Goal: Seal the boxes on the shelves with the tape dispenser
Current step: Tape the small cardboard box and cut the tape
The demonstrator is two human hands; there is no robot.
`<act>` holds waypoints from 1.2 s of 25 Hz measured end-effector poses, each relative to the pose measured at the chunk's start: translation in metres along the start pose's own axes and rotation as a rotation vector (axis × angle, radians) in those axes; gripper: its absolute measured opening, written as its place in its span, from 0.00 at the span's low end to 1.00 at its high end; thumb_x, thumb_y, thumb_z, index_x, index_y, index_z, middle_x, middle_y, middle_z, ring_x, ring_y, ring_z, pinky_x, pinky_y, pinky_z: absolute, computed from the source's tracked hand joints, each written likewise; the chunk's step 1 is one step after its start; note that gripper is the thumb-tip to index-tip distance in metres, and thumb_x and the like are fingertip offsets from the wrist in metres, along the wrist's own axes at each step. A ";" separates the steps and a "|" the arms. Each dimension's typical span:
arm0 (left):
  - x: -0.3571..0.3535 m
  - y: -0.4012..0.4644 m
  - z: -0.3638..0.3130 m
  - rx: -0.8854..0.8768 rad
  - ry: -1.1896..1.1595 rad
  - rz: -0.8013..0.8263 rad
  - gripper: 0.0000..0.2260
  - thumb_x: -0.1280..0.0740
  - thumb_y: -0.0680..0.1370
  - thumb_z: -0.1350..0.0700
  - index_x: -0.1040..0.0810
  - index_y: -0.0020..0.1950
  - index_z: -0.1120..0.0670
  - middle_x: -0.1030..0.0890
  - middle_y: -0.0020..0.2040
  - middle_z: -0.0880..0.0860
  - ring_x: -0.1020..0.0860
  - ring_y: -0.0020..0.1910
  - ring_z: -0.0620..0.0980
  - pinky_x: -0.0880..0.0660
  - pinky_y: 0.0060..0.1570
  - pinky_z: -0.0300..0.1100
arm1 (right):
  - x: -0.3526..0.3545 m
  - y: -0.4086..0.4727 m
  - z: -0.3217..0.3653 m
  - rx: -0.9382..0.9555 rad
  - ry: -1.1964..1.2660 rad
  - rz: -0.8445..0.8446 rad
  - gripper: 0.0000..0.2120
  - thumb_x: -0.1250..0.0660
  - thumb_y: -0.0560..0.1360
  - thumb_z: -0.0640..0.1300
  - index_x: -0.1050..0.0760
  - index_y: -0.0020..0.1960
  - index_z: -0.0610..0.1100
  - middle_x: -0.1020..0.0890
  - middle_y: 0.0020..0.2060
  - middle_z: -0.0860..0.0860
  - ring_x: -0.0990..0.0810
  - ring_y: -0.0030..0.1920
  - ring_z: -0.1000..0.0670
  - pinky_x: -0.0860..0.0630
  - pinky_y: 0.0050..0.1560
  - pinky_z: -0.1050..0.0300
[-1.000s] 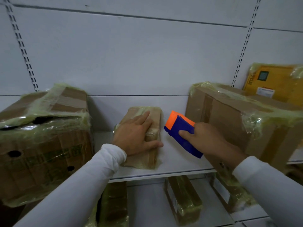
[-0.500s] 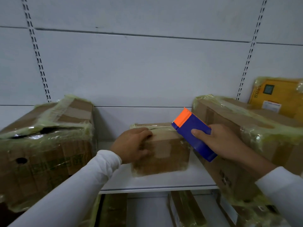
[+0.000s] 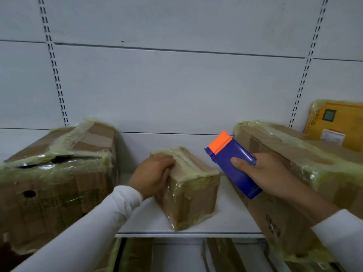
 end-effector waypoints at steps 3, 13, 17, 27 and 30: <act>-0.021 -0.010 -0.028 -0.069 -0.044 0.135 0.28 0.44 0.74 0.31 0.27 0.67 0.47 0.26 0.67 0.47 0.30 0.66 0.46 0.37 0.70 0.44 | -0.009 0.005 -0.001 0.015 0.021 0.049 0.24 0.34 0.77 0.58 0.25 0.39 0.35 0.18 0.31 0.42 0.21 0.26 0.51 0.29 0.30 0.60; -0.015 -0.014 0.014 0.012 -0.293 0.349 0.23 0.32 0.77 0.53 0.31 0.71 0.49 0.38 0.75 0.48 0.43 0.75 0.44 0.48 0.74 0.42 | -0.029 -0.008 0.005 0.067 0.155 0.277 0.17 0.33 0.72 0.59 0.24 0.41 0.44 0.16 0.31 0.51 0.19 0.27 0.56 0.29 0.28 0.69; -0.009 -0.009 0.014 0.052 -0.319 0.344 0.22 0.31 0.76 0.54 0.30 0.69 0.48 0.34 0.72 0.45 0.36 0.71 0.43 0.40 0.71 0.39 | -0.029 -0.013 0.011 0.100 0.158 0.394 0.18 0.33 0.72 0.59 0.23 0.45 0.43 0.15 0.35 0.49 0.17 0.33 0.52 0.25 0.33 0.66; 0.036 -0.006 -0.021 0.098 -0.886 0.212 0.14 0.43 0.82 0.59 0.25 0.64 0.61 0.19 0.56 0.57 0.21 0.55 0.52 0.25 0.59 0.49 | -0.029 -0.003 0.063 0.185 0.062 0.570 0.19 0.26 0.66 0.58 0.22 0.47 0.45 0.14 0.40 0.50 0.15 0.39 0.51 0.22 0.36 0.64; 0.040 -0.011 -0.014 0.168 -1.006 0.195 0.12 0.43 0.82 0.59 0.22 0.60 0.60 0.19 0.51 0.58 0.22 0.51 0.54 0.26 0.55 0.54 | -0.034 -0.001 0.072 0.209 0.060 0.565 0.23 0.26 0.66 0.59 0.22 0.50 0.42 0.14 0.42 0.47 0.14 0.42 0.46 0.21 0.40 0.58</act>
Point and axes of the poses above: each hand's wrist, its own y-axis towards the middle knuckle, its own x-axis out of the back of the hand, z = x × y, the point moved 6 cm from there along y, towards the middle knuckle
